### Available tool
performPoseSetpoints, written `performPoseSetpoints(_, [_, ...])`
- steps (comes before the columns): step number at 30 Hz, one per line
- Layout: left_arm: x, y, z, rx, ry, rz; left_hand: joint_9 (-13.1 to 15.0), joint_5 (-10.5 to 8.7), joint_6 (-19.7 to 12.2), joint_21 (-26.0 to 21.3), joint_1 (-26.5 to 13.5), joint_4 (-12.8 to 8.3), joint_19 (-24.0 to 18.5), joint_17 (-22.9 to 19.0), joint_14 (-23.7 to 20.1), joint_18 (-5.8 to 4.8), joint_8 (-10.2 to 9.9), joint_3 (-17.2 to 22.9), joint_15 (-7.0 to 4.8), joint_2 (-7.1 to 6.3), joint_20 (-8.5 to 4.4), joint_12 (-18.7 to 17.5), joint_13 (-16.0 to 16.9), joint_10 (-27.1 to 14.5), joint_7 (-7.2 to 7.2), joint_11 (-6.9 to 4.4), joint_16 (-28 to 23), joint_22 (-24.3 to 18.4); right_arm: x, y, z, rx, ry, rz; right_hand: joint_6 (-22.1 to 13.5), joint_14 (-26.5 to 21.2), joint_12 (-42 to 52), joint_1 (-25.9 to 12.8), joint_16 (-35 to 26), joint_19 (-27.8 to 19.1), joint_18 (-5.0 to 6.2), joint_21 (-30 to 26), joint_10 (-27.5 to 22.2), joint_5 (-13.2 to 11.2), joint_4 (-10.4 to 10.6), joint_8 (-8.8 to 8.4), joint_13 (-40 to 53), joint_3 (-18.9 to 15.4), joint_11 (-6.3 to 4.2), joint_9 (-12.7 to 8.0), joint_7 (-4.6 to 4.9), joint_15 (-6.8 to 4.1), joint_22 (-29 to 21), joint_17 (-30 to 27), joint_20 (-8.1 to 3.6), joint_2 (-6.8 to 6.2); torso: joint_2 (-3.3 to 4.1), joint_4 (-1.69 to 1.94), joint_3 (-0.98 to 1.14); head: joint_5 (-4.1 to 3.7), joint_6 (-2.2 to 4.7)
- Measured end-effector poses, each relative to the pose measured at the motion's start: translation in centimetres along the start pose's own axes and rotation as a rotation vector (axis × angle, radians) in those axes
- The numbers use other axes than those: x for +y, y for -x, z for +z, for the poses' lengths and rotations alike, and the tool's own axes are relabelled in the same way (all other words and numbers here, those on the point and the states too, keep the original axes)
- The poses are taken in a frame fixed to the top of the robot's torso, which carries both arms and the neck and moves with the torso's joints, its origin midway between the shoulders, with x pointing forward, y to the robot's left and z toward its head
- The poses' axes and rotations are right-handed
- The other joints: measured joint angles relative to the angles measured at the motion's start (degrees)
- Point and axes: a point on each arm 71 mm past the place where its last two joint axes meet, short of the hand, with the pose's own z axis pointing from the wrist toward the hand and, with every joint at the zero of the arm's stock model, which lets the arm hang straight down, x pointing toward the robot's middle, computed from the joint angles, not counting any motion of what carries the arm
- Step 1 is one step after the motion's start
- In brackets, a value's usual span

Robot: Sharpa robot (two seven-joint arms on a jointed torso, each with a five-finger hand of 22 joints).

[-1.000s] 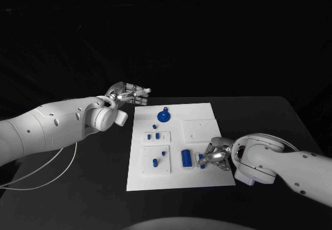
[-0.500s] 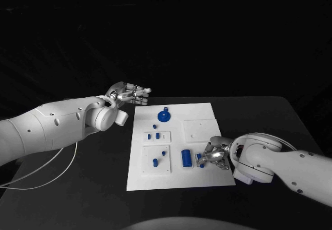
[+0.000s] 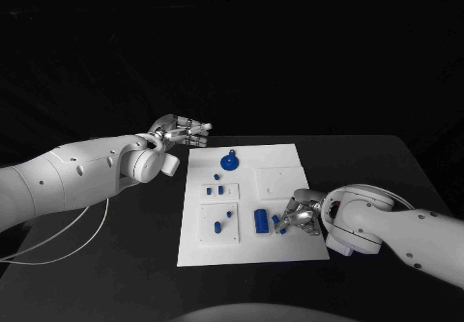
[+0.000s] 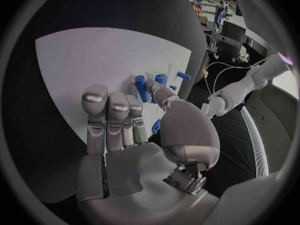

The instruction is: Assemble the parts on the task board

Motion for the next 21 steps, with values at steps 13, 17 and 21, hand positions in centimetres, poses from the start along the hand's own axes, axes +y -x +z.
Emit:
performPoseSetpoints(13, [0.01, -0.05, 0.03, 0.002, 0.002, 0.0, 0.0, 0.0, 0.0, 0.0, 0.0, 0.0, 0.0, 0.0, 0.0, 0.0, 0.0, 0.0, 0.0, 0.0, 0.0, 0.0, 0.0, 0.0, 0.0, 0.0, 0.0, 0.0, -0.07, 0.07, 0.06, -0.003, -0.001, 0.003, 0.4, 0.16, 0.23, 0.72, 0.0, 0.0, 0.0, 0.0, 0.31, -6.27, 3.85, 0.01, 0.03, 0.94, -0.31, -3.7, -0.4, -0.14, -0.27, -0.07, 0.0, -0.63, -0.01, 0.01, 0.0, -0.2, -0.1])
performPoseSetpoints(17, [0.02, -0.04, 0.03, 0.002, 0.003, 0.0, 0.0, 0.0, 0.0, 0.0, 0.0, 0.0, 0.0, -0.01, 0.0, 0.0, 0.0, 0.0, 0.0, 0.0, 0.0, 0.0, 0.0, 0.0, 0.0, 0.0, 0.0, 0.0, -0.14, 0.08, 0.08, -0.003, -0.002, 0.004, 0.47, 0.16, 0.22, -0.23, 0.0, 0.0, 0.0, 0.0, 0.53, -6.74, 5.25, 0.01, 0.03, 1.89, -0.52, -4.02, -0.48, -0.15, -0.41, -0.07, 0.0, -1.24, -0.01, -0.01, 0.0, -0.19, -0.1])
performPoseSetpoints(21, [0.02, -0.04, 0.04, 0.002, 0.003, 0.0, 0.0, 0.0, 0.0, 0.0, 0.0, 0.0, 0.0, -0.01, 0.0, 0.0, 0.0, 0.0, 0.0, 0.0, 0.0, 0.0, 0.0, 0.0, 0.0, 0.0, 0.0, 0.0, -0.17, 0.07, 0.08, -0.003, -0.003, 0.005, 0.47, 0.16, 0.22, -1.0, 0.0, 0.0, 0.0, 0.0, 0.6, -6.75, 4.93, 0.01, 0.03, 2.38, -0.6, -4.04, -0.48, -0.15, -0.43, -0.12, 0.0, -1.17, -0.01, -0.04, 0.0, -0.16, -0.14])
